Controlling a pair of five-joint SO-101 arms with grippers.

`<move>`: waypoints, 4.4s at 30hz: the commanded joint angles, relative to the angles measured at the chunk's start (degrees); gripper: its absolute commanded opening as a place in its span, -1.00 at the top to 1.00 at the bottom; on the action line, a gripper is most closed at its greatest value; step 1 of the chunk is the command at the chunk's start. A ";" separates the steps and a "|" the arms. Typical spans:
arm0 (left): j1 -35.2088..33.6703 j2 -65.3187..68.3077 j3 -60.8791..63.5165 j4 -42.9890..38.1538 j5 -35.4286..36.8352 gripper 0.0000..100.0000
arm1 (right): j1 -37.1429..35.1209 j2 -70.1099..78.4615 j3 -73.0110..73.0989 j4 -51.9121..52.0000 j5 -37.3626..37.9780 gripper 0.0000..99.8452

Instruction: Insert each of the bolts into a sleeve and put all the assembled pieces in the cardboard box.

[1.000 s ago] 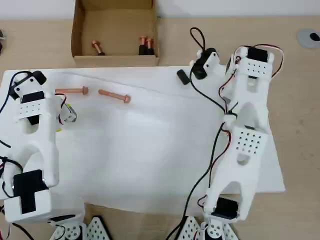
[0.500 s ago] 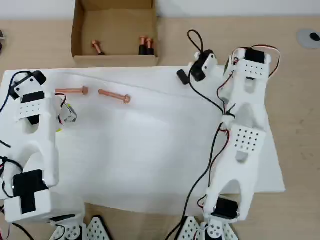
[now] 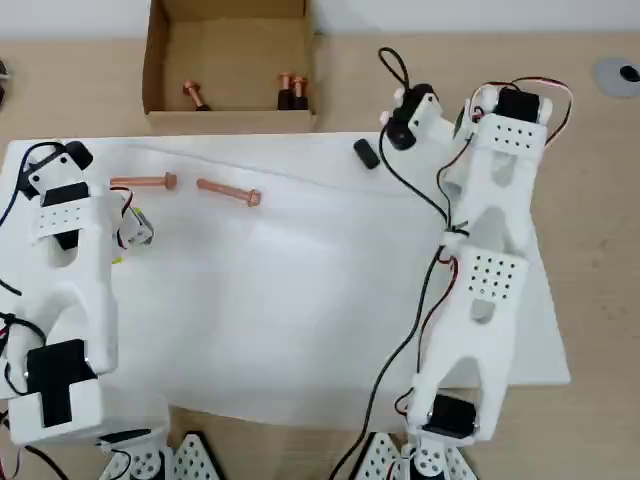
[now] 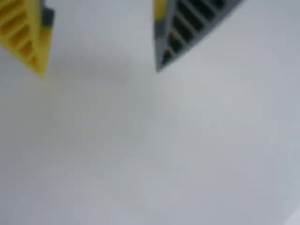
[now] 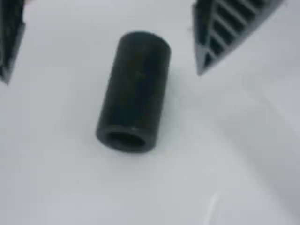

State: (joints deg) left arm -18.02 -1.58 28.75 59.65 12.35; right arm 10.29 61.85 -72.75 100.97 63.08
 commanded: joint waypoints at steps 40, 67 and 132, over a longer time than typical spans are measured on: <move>0.18 -0.48 -1.93 -0.26 -1.67 0.66 | 0.04 4.79 -0.48 -4.13 0.35 0.48; 0.18 -0.57 -2.02 0.35 -1.76 0.66 | 0.04 4.53 -3.12 -4.13 -1.05 0.90; 3.16 26.33 -53.27 24.00 -47.65 0.66 | -4.62 -103.34 86.64 -12.04 -43.60 0.98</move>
State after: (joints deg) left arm -17.23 22.07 -17.93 81.63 -31.25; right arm 5.98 -38.29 8.48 91.03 19.65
